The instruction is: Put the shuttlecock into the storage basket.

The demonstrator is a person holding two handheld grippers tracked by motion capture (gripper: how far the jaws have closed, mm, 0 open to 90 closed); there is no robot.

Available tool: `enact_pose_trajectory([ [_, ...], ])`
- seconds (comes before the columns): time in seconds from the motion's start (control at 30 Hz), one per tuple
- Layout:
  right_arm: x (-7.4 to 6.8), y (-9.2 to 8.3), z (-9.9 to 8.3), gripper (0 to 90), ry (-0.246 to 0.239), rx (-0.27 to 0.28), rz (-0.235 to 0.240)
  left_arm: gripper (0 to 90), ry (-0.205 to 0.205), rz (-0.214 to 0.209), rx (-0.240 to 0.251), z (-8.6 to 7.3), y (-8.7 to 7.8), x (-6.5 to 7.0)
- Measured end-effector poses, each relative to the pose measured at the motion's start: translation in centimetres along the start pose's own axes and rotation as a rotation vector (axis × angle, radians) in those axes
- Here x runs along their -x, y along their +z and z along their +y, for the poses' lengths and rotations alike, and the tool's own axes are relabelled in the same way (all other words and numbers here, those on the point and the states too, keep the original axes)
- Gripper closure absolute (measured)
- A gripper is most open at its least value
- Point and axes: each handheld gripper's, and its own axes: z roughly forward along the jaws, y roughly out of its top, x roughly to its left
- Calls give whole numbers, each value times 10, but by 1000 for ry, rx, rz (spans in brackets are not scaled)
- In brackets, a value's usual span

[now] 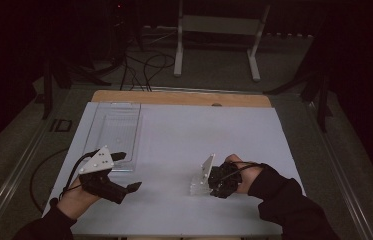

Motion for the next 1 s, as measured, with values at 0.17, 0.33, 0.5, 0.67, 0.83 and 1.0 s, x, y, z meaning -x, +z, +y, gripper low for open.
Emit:
enact_pose_trajectory([
  [0.17,0,-1,3,657,-10,-1,-2,1,-6,-2,-21,12,5,-1],
  [0.33,-1,-2,6,658,-18,-5,-8,1,2,-9,-69,26,13,-1],
  [0.5,-2,-3,7,658,-23,-11,-9,1,13,-31,-96,38,18,-3],
  [0.67,-3,-4,9,658,-35,-6,-8,1,55,-41,-134,45,29,-1],
  [0.83,-4,-3,10,658,-44,-11,-5,1,71,-64,-176,48,44,2],
  [1.0,-5,-4,11,658,-47,-9,-12,1,79,-96,-189,55,54,3],
])
